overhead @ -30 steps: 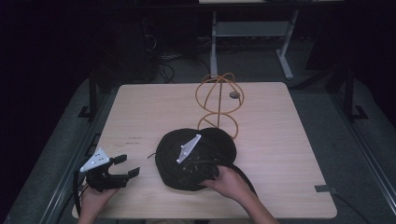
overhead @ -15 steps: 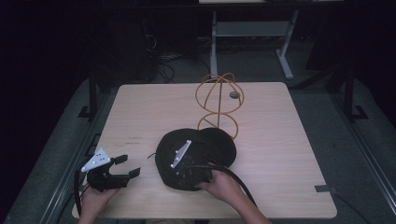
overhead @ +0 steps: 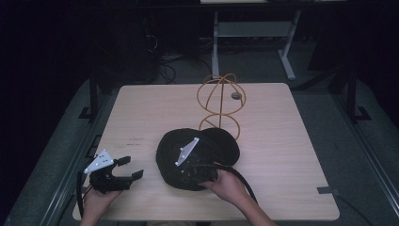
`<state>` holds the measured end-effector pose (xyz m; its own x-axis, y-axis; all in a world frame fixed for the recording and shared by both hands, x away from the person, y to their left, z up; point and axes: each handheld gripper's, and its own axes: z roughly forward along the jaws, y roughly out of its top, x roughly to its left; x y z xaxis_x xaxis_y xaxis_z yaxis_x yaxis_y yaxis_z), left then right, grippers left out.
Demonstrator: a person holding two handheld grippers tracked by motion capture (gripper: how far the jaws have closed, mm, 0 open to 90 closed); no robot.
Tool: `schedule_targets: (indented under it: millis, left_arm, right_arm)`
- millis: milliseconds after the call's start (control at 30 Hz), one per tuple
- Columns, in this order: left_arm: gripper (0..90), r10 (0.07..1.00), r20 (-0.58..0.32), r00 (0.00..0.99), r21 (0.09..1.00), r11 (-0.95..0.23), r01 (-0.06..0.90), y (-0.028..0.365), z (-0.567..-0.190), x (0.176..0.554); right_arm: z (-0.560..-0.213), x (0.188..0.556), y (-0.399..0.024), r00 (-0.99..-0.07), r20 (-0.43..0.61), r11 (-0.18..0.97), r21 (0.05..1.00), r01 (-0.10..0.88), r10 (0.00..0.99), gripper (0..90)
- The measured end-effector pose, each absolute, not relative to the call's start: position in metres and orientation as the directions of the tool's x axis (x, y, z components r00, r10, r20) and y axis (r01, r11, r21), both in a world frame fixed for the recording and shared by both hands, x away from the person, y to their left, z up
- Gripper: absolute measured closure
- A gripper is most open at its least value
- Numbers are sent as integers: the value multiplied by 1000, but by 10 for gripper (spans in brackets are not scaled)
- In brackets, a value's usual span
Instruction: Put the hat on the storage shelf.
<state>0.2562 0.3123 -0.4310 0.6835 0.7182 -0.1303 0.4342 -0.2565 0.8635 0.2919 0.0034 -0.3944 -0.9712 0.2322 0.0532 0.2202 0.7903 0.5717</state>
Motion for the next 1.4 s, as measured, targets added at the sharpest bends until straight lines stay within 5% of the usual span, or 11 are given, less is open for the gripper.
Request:
schedule_targets:
  millis: [633, 1100, 1200, 1400]
  left_arm:
    - [179, 564, -119, 817, 930, -224, 290, 262, -403, 250]
    - [187, 555, -52, 830, 955, -214, 203, 237, -393, 262]
    - [270, 551, -39, 833, 963, -202, 178, 234, -390, 264]
    - [614, 549, -5, 836, 979, -168, 116, 236, -387, 263]
  right_arm:
    - [-323, 288, -27, -971, 110, 663, 714, 226, 212, 796]
    - [-284, 289, -38, -975, 147, 585, 781, 216, 165, 797]
    - [-283, 288, -32, -978, 152, 593, 778, 208, 143, 798]
    - [-283, 289, -28, -979, 171, 580, 788, 205, 113, 803]
